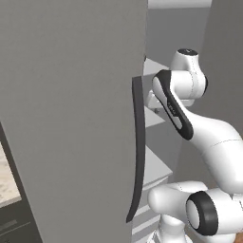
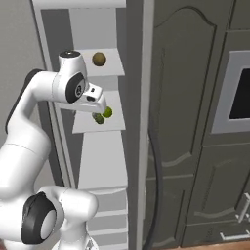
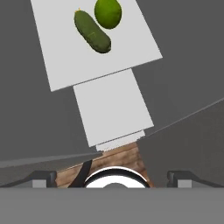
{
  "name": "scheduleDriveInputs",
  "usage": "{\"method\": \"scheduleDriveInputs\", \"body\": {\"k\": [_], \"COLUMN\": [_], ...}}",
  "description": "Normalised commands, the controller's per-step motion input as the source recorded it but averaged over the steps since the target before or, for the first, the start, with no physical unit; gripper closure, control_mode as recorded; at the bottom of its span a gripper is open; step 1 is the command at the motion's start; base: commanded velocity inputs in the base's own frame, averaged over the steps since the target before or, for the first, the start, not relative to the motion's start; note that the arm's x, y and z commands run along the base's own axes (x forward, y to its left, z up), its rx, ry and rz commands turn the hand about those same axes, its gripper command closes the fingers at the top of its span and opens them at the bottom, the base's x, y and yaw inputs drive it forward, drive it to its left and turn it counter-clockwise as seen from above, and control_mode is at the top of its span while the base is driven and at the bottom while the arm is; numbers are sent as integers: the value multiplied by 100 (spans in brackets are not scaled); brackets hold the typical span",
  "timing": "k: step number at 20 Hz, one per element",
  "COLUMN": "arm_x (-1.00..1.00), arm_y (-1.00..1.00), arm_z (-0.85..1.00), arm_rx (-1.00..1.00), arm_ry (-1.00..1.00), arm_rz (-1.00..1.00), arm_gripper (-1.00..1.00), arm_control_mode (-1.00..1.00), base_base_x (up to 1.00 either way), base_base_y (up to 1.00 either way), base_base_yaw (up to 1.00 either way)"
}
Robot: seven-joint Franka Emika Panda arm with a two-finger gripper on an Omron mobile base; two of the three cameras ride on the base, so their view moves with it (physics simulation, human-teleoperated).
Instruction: Take the lime and cucumber from the second highest rack and move them to the highest rack where the mushroom and potato are located, to maximize freezer space. Close the freezer door after rearranging.
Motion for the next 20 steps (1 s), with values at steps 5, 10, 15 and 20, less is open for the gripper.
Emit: {"method": "scheduleDriveInputs", "body": {"k": [5,10,15,20], "arm_x": [0,0,25,60], "arm_y": [0,0,-15,-21], "arm_z": [0,0,-2,-18], "arm_rx": [0,0,1,1], "arm_ry": [0,0,0,0], "arm_rz": [0,0,7,8], "arm_gripper": [-100,-100,-100,-100], "arm_control_mode": [100,100,-100,-100], "base_base_x": [24,24,9,0], "base_base_y": [-84,-56,-6,0], "base_base_yaw": [17,6,2,0]}}
